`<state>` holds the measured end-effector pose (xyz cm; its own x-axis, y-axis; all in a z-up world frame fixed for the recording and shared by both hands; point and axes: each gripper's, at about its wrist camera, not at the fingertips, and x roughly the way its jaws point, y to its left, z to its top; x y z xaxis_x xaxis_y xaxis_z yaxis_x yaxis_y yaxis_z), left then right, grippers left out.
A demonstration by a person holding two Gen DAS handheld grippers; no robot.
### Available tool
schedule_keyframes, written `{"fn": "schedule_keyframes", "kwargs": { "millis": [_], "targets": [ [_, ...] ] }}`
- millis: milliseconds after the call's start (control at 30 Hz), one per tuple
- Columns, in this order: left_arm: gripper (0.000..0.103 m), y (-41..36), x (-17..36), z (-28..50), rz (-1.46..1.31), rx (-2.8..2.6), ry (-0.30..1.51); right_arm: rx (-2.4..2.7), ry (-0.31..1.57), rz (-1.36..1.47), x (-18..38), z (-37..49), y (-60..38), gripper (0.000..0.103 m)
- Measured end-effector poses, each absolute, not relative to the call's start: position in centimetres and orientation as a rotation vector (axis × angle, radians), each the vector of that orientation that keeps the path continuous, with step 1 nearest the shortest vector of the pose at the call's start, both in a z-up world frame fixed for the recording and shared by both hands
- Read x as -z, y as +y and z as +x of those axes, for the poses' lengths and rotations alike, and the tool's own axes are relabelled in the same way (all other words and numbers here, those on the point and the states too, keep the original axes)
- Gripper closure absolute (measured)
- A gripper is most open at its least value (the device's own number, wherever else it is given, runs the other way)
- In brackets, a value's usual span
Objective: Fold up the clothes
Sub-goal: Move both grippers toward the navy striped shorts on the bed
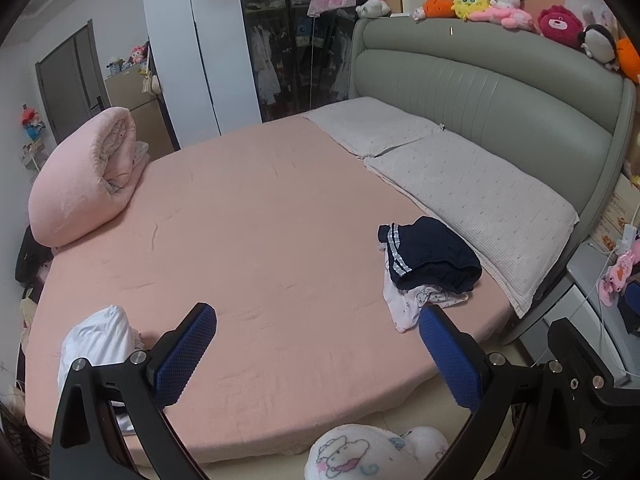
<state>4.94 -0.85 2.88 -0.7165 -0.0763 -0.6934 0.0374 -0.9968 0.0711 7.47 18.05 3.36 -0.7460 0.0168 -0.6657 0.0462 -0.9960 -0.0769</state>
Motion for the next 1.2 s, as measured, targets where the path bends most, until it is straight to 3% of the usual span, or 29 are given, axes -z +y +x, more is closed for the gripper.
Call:
{"fn": "schedule_keyframes", "kwargs": {
  "millis": [200, 667, 1200],
  "targets": [
    [0.0, -0.8, -2.9, 4.6, 1.124, 2.873, -0.074, 2.924, 0.126, 1.103, -3.6, 7.8, 18.0, 0.0],
    [0.0, 1.4, 3.6, -4.4, 1.386, 2.808, 0.069, 2.867, 0.206, 1.323, 4.1, -1.2, 19.8, 0.0],
    [0.0, 3.2, 6.3, -7.0, 1.429, 2.816, -0.009, 2.836, -0.042, 1.426, 7.1, -4.6, 24.2, 0.0]
  ]
}}
